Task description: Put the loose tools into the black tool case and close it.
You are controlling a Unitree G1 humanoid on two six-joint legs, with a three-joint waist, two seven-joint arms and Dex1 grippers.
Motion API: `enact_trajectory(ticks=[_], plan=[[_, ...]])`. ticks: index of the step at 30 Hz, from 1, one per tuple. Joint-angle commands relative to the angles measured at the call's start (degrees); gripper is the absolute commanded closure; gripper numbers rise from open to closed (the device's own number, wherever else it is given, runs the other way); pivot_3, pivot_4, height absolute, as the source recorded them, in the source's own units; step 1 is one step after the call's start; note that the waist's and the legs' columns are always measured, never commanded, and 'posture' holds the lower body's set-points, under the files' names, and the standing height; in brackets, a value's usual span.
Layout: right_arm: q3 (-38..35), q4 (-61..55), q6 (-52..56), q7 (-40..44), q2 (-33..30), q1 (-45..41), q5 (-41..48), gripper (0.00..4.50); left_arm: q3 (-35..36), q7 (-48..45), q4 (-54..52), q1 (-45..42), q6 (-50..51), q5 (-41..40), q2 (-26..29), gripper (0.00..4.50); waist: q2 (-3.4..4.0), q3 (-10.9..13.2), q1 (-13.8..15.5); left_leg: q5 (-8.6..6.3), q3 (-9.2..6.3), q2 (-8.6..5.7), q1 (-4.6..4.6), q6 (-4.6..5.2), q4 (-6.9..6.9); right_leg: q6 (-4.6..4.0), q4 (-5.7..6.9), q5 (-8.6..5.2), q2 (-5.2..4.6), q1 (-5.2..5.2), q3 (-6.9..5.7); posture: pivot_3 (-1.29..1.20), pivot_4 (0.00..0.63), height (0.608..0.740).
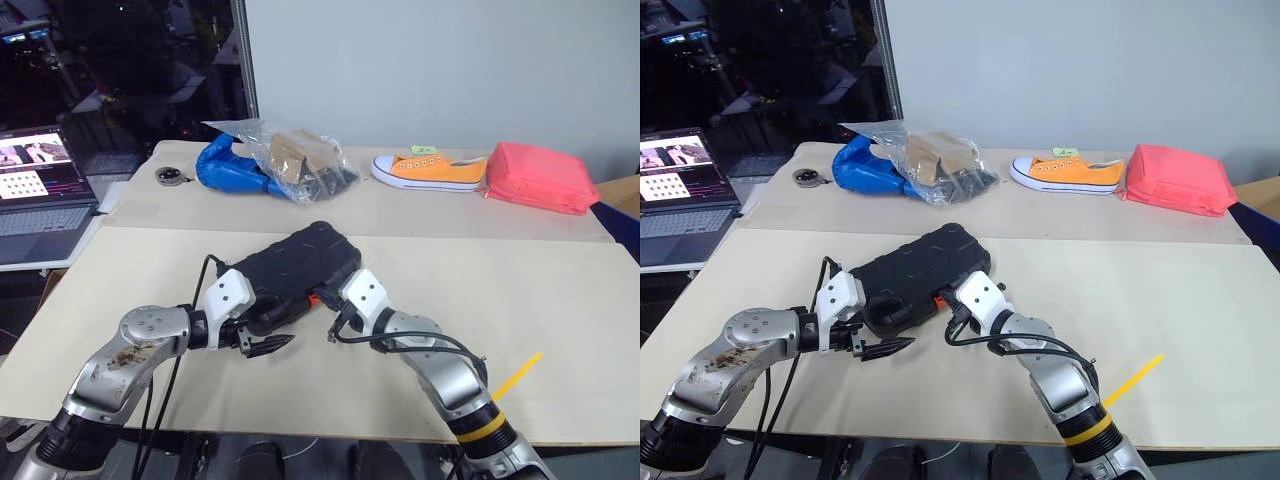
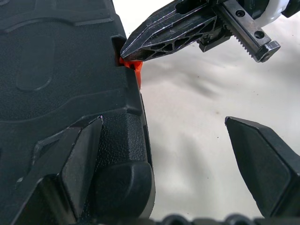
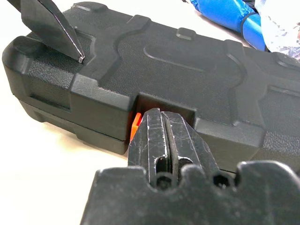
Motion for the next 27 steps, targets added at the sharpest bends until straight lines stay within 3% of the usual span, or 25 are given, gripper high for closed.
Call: enact_trajectory(ticks=[1, 5, 7, 9, 10, 13, 17, 22, 27], plan=[[0.2, 5.8, 2.2, -0.2, -0.5, 2.4, -1.8, 4.46, -2.6, -0.2, 3.2, 1.9, 1.9, 1.3, -0.2, 0.0, 0.0, 0.0, 0.0, 0.0, 0.0, 0.0, 0.0, 0.0, -0.02, 0.0, -0.01, 0.0, -0.01, -0.01, 0.0, 0.0, 0.15, 0.74], [-5.8, 1.0, -3.5, -0.1, 2.5, 3.6, 4.2, 4.46, 0.0, 0.4, 1.6, 3.3, -3.1, 0.5, -2.1, 0.0, -0.01, 0.1, 0.2, -0.01, -0.01, 0.0, -0.1, -0.01, -0.06, 0.0, -0.06, 0.0, -0.04, -0.08, -0.03, 0.0, 0.15, 0.74], [-8.8, -3.9, -5.6, 3.2, 1.1, 5.3, 7.8, 4.46, 4.8, 3.6, -0.3, 4.2, -5.4, -2.8, -6.3, 0.0, 0.1, 0.2, 0.3, 0.0, 0.0, 0.0, -0.31, -0.01, -0.06, 0.0, -0.12, 0.0, -0.09, -0.15, -0.04, 0.0, 0.15, 0.74], [-12.1, -9.0, -5.8, 8.1, -3.1, 8.1, 12.0, 4.46, 9.2, 2.2, -3.2, 5.9, -4.1, -8.1, -6.8, 0.0, -0.02, 0.6, 0.6, 0.01, 0.07, -0.05, -0.77, 0.01, -0.04, 0.1, -0.2, 0.06, -0.24, -0.21, -0.13, 0.0, 0.15, 0.74], [-13.2, -10.6, -5.8, 10.1, -5.0, 9.3, 13.5, 3.9, 10.8, 1.6, -4.4, 6.8, -3.1, -10.4, -6.7, 0.0, -0.15, 0.7, 0.9, 0.08, 0.12, -0.09, -1.12, 0.12, 0.0, 0.2, -0.2, 0.12, -0.06, -0.45, -0.25, 0.0, 0.15, 0.74], [-17.1, -15.5, -5.0, 16.7, -11.7, 14.0, 18.8, 2.99, 15.2, 1.2, -8.9, 11.3, -1.8, -14.7, -5.6, 0.0, -0.13, 0.8, 1.0, 0.3, 0.29, -0.15, -1.79, 0.51, 0.03, 0.38, -0.15, 0.42, 0.1, -1.05, -0.51, 0.0, 0.15, 0.74], [-26.3, -19.6, -4.4, 23.3, -20.7, 21.7, 24.9, 1.69, 22.5, 0.4, -14.2, 19.9, -0.4, -18.9, -3.1, 0.0, -0.05, 0.9, 1.0, -0.45, 0.34, -0.13, -1.96, 0.62, 0.07, 0.58, -0.48, 0.12, 0.2, -1.02, -0.49, 0.0, 0.15, 0.74], [-37.3, -18.2, -6.2, 28.5, -26.8, 29.1, 27.6, 0.02, 30.9, -2.2, -16.6, 31.1, -1.4, -20.4, -1.2, 0.0, 0.09, 1.1, 1.3, -0.81, 0.36, -0.13, -2.07, 0.7, 0.42, 0.65, -0.72, 0.05, 0.24, -0.94, -0.48, 0.0, 0.15, 0.74], [-44.2, -17.4, -6.4, 31.6, -28.5, 32.7, 29.9, 0.02, 36.5, -5.3, -16.6, 38.1, -3.2, -20.1, -0.6, 0.0, 0.01, 1.4, 1.8, -0.81, 0.48, -0.13, -1.49, 0.69, 0.56, 0.59, -0.75, -0.03, 0.2, -0.42, -0.47, 0.0, 0.15, 0.74]])
